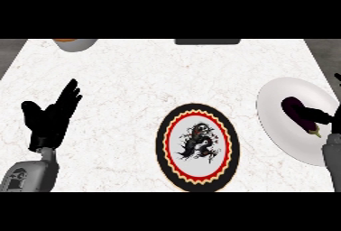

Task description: Pick the eggplant from the plate and place it in the plate

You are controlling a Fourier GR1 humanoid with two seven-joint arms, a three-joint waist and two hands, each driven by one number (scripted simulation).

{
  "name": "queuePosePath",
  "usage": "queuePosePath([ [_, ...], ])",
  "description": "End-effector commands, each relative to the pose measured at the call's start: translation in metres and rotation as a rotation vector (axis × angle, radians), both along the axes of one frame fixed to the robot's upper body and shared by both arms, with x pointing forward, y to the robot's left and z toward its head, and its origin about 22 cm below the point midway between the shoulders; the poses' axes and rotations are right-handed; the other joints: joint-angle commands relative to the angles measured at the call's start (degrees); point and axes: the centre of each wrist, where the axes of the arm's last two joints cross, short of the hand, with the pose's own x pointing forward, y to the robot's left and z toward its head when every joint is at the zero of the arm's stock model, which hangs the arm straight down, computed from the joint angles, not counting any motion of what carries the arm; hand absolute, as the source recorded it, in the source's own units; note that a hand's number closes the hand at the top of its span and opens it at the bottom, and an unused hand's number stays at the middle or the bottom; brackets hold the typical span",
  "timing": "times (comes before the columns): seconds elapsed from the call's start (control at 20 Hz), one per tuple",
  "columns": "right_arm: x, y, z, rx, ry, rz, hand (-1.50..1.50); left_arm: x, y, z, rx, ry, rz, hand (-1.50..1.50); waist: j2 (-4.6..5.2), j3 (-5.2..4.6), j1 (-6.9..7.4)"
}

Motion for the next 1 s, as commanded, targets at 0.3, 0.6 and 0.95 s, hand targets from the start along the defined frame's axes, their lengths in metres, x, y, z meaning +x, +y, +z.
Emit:
queuePosePath([
  [0.3,-0.018,0.038,0.051,0.260,-0.351,0.103,-1.50,-0.004,0.010,-0.009,0.000,0.021,0.014,0.00,-0.27,-0.10,-0.51],
  [0.6,-0.056,0.001,0.053,0.489,-0.346,0.172,-1.50,-0.003,0.013,-0.003,0.004,0.005,0.018,0.00,-0.20,-0.04,-0.62],
  [0.95,-0.079,-0.026,0.025,0.462,-0.387,0.177,-1.50,0.009,0.003,0.004,-0.002,0.011,0.014,0.00,0.02,-0.06,-0.02],
])
